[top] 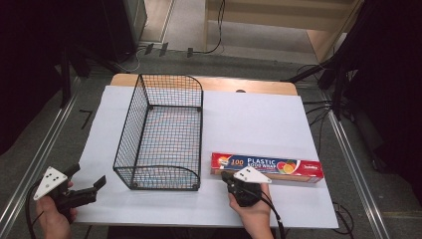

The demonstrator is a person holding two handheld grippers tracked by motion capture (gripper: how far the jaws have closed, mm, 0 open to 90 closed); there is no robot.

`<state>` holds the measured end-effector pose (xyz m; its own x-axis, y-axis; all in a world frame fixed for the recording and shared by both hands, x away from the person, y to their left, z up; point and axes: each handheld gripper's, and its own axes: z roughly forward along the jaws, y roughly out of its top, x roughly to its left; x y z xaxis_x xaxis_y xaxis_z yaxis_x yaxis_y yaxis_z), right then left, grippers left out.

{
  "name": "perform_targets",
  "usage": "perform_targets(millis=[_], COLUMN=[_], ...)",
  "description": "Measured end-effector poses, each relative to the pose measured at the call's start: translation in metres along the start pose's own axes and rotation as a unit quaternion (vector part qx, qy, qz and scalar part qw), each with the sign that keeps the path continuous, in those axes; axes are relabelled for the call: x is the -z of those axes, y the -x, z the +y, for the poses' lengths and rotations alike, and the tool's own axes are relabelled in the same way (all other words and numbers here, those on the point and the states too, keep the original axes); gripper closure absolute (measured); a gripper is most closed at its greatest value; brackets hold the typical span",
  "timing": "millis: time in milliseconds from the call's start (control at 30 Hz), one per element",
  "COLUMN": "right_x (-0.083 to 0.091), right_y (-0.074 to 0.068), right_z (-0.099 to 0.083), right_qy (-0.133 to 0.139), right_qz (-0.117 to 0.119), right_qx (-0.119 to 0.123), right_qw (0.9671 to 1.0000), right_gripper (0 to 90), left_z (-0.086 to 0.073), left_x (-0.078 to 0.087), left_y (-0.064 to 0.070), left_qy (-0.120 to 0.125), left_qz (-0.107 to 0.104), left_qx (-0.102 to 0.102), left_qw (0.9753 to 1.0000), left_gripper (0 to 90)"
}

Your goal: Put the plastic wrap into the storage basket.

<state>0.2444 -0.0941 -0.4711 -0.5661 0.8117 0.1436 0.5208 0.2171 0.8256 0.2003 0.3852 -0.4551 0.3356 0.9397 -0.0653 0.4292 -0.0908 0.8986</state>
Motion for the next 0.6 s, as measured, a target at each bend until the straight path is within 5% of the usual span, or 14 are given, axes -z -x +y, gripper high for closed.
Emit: perform_targets(millis=[133, 267, 600], right_x=[-0.013, -0.027, -0.051], right_y=[-0.005, -0.011, 0.007], right_z=[0.004, 0.004, 0.024], right_qy=[-0.014, -0.026, -0.024], right_qz=[0.005, -0.015, -0.055], right_qx=[-0.001, 0.004, -0.014], right_qw=[0.9999, 0.9995, 0.9981], right_gripper=[90.0, 90.0, 90.0], left_z=[-0.002, -0.002, -0.003], left_x=[-0.001, -0.001, -0.002], left_y=[0.000, -0.001, -0.001], left_qy=[-0.004, -0.001, -0.006], left_qz=[-0.001, -0.001, -0.003], left_qx=[0.004, 0.008, 0.007], left_qw=[1.0000, 1.0000, 1.0000], left_gripper=[0.9, 0.9, 0.9])
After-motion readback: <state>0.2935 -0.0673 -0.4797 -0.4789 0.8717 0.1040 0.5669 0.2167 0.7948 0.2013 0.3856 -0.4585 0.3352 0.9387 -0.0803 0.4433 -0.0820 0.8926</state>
